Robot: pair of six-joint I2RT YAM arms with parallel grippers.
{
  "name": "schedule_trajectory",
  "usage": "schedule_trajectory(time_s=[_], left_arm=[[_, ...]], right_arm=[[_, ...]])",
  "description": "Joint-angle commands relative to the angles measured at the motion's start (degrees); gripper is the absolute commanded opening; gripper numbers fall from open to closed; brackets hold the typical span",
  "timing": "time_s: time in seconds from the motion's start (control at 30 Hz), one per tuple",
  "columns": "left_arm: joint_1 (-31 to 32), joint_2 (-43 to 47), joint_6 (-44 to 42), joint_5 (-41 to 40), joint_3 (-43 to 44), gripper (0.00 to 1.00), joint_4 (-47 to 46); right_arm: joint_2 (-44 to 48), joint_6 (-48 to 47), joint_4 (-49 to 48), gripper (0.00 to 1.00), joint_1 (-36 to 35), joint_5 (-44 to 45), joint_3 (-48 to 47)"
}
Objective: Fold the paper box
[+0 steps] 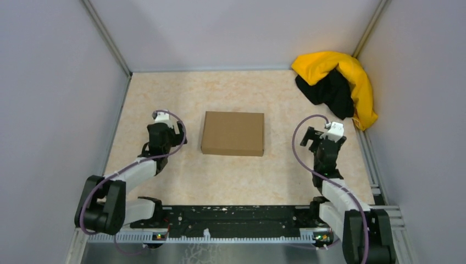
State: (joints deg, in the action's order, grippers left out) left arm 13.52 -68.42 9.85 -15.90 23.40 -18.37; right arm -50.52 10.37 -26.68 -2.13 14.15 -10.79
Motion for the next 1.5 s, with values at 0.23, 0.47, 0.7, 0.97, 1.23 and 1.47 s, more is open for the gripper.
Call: schedule_trajectory(time_s=[0.23, 0.47, 0.7, 0.97, 1.23, 1.47], left_arm=[[-4.4, -14.6, -8.3, 5.5, -3.4, 0.99, -32.1], [-5.1, -16.2, -12.1, 7.2, -1.8, 0.99, -31.7], [-5.6, -17.4, -15.0, 6.2, -2.2, 0.99, -35.8], [-8.4, -21.3, -14.1, 9.5, -4.0, 0.99, -43.4], [-9.0, -21.7, -15.8, 17.8, -8.6, 0.99, -50.5], [-9.1, -22.4, -15.4, 16.4, -8.5, 0.99, -52.0]], right_arm=[[-24.3, -4.2, -44.4, 0.99, 0.1, 8.4, 5.0], [-26.3, -9.1, -51.8, 0.99, -2.9, 4.7, 8.0], [-32.6, -11.2, -57.8, 0.99, -4.6, 5.9, 8.4], [-33.5, -12.7, -50.4, 0.99, -4.9, 3.6, 3.7], [-33.7, -12.8, -50.8, 0.99, -4.8, 3.6, 3.5], [-33.7, -12.4, -49.5, 0.99, -4.8, 4.3, 2.8]])
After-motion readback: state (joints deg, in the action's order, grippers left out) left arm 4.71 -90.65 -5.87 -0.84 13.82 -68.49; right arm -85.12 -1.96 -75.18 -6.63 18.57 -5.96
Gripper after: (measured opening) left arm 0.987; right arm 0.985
